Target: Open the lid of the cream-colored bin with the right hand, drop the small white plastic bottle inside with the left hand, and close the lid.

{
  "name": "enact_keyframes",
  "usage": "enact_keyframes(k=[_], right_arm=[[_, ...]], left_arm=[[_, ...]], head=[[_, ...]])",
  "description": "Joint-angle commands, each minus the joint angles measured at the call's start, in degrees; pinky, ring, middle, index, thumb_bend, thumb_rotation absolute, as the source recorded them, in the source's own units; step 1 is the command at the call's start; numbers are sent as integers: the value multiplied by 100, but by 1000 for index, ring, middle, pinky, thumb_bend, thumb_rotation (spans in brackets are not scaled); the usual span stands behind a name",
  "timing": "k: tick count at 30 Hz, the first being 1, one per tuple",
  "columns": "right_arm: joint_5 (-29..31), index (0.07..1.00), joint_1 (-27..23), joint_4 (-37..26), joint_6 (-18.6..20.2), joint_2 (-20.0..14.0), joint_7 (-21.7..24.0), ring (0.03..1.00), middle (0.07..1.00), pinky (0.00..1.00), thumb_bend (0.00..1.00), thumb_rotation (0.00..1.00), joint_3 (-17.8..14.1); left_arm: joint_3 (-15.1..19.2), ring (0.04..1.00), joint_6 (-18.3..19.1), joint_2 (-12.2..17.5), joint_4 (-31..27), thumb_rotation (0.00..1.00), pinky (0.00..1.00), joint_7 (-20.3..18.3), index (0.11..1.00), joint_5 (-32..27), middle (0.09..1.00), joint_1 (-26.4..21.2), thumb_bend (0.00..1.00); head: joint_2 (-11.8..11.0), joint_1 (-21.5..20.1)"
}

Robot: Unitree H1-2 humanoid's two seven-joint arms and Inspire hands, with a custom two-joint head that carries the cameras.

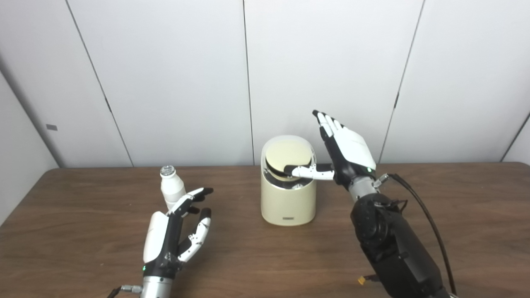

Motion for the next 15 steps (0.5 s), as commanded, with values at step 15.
enact_keyframes(k=[15], right_arm=[[325,1000,-127,-496,-275,-20,-190,1000,1000,981,910,1000,-195]], left_arm=[[-41,761,-143,-18,140,673,638,87,775,-59,788,97,222]], head=[[-24,14]])
